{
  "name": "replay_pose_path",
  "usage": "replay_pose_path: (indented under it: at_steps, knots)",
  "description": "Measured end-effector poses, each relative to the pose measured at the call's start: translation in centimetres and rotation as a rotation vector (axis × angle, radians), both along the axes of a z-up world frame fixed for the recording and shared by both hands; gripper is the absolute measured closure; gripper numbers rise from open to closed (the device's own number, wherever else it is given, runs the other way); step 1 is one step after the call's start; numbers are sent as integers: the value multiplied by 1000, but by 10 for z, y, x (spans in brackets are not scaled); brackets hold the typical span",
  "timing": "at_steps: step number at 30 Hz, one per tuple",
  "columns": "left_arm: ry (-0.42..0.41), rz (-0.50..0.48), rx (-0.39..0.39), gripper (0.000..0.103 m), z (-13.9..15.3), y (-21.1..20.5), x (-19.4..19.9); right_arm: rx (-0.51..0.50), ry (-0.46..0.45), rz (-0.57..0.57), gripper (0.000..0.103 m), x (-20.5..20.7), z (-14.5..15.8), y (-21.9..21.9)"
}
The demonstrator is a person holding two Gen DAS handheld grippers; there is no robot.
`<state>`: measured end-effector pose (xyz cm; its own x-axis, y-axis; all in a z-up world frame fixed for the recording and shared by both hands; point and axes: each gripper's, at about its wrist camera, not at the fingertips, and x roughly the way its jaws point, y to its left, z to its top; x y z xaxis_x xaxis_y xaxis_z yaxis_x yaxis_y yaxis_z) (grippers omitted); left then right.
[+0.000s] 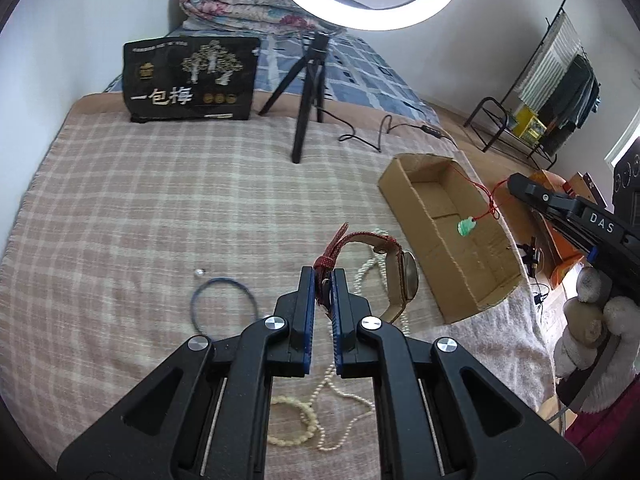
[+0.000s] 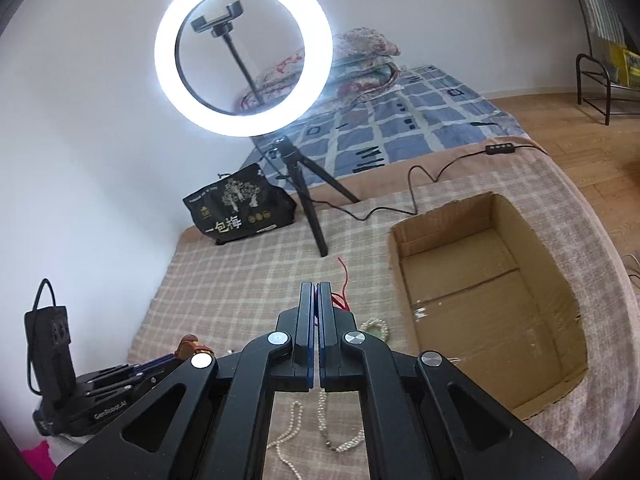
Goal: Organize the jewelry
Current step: 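Lift the watch with the left tool while the right tool carries the pendant toward the cardboard box, then open the left tool to drop the watch in the box while the right tool releases the pendant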
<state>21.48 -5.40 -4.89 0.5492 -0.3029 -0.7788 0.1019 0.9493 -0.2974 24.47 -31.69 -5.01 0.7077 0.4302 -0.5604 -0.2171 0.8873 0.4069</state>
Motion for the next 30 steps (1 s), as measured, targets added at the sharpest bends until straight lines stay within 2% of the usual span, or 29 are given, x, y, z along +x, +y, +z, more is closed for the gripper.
replay_pose_path:
  at_steps: [9,15,23,30]
  knots:
    - [-31,-117,-23,98,12,-97,9,-70,-6,-106,103,6,-2,-63]
    - [-13,-169,-27,98,1,-152,19,-142,27,-149,103,13,-18,-90]
    - [33,-201,-10,98,-22,-194,27,-188,79,-180,103,29,-45,-114]
    - [47,-221,-5,97,-34,-212,29,-183,89,-197,103,34,-51,-120]
